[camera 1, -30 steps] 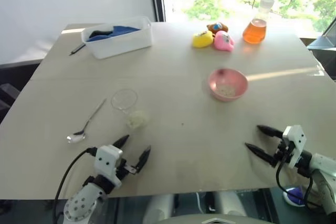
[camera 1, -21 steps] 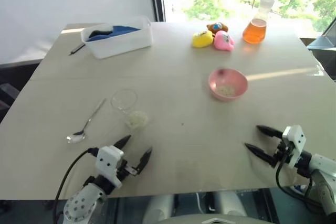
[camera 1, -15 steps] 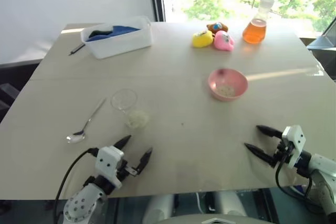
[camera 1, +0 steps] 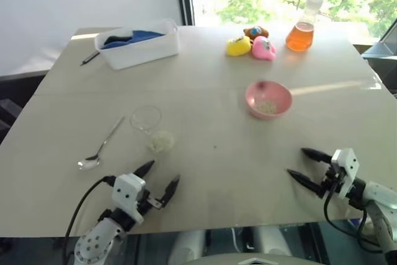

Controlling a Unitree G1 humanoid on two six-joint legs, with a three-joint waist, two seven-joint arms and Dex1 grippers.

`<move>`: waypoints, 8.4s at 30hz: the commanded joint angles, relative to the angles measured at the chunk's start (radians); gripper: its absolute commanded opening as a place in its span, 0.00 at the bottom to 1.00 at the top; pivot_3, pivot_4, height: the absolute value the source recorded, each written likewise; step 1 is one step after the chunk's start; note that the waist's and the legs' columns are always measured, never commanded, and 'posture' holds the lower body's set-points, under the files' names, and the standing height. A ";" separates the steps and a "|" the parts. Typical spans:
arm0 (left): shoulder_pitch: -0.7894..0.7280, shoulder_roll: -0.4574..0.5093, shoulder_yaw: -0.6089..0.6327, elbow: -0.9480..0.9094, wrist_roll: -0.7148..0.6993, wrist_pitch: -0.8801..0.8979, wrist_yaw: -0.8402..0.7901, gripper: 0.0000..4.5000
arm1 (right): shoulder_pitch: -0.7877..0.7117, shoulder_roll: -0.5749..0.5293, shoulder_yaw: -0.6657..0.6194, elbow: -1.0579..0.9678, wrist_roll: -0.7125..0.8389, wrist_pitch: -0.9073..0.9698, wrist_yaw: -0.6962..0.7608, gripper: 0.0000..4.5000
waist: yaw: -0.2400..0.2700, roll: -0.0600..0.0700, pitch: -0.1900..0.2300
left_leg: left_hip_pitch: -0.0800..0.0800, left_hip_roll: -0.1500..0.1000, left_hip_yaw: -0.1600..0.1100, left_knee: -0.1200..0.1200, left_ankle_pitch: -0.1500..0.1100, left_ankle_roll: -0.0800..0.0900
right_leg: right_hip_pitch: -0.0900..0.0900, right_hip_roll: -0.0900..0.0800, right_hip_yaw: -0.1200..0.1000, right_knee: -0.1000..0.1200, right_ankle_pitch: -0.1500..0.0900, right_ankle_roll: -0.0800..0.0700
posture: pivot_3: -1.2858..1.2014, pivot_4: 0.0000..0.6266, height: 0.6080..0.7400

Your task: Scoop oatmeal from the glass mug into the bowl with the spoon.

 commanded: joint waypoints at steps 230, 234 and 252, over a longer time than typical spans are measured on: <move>-0.689 0.168 0.237 0.484 -0.195 0.098 -0.304 0.02 | -1.000 0.179 -0.108 -0.240 0.760 0.997 -0.818 0.00 | -0.026 0.002 0.000 | -0.021 0.000 -0.001 0.003 0.004 -0.006 | -0.024 0.001 -0.001 0.010 0.009 -0.004 | 0.52 0.24 1.00; -0.733 0.164 0.183 0.433 -0.163 0.132 -0.261 0.02 | -1.061 0.215 -0.077 -0.238 0.762 0.997 -0.812 0.00 | -0.026 0.002 0.000 | -0.021 -0.001 -0.001 0.003 0.004 -0.006 | -0.025 0.001 -0.001 0.011 0.009 -0.004 | 0.52 0.24 1.00; -1.047 0.184 -0.047 0.530 0.042 0.098 -0.269 0.02 | -1.061 0.175 0.301 -0.205 0.316 0.819 -0.504 0.00 | -0.032 0.001 0.000 | -0.034 -0.002 0.000 0.005 0.007 -0.011 | -0.037 0.003 -0.001 0.012 0.009 -0.004 | 0.52 0.24 1.00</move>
